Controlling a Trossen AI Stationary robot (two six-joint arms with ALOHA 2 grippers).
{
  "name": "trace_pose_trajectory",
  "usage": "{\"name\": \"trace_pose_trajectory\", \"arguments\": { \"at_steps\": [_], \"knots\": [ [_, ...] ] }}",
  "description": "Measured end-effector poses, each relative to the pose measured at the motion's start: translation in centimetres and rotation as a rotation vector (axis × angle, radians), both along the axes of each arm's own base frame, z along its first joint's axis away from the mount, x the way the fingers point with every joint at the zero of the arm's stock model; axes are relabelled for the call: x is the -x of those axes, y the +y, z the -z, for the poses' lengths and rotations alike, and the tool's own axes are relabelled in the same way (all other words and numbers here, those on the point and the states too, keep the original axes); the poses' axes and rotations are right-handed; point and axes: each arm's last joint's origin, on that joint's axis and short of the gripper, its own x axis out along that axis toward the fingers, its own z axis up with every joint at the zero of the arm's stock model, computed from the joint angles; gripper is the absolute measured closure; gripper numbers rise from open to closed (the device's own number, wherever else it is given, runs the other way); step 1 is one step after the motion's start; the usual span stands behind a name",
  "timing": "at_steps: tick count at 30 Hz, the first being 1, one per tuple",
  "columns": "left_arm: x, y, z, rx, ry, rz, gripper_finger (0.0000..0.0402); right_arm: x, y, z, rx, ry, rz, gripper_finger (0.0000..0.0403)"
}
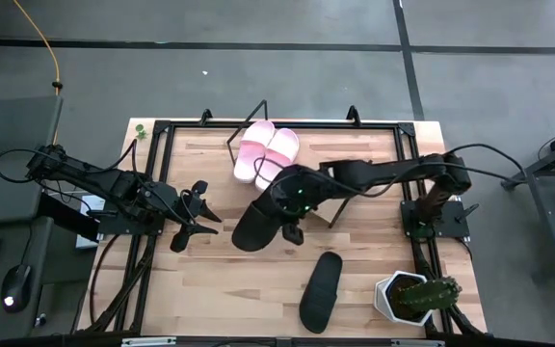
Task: Pick and place slides into the shelf
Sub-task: Put the left black slipper on the shelf
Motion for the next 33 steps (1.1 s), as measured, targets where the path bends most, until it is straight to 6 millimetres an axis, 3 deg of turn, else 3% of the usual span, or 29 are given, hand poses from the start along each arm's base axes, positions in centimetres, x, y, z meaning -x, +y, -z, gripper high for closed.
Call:
{"name": "trace_pose_trajectory", "arguments": {
  "at_steps": [23, 33],
  "knots": [
    [0.0, 0.0, 0.0, -0.004, 0.000, -0.006, 0.0273, 4.8, -3.4, -4.3, 0.020, -0.001, 0.082, 0.0396],
    [0.0, 0.0, 0.0, -0.004, 0.000, -0.007, 0.0273, 5.4, -4.0, -4.4, 0.063, 0.018, 0.103, 0.0396]
  ]
}}
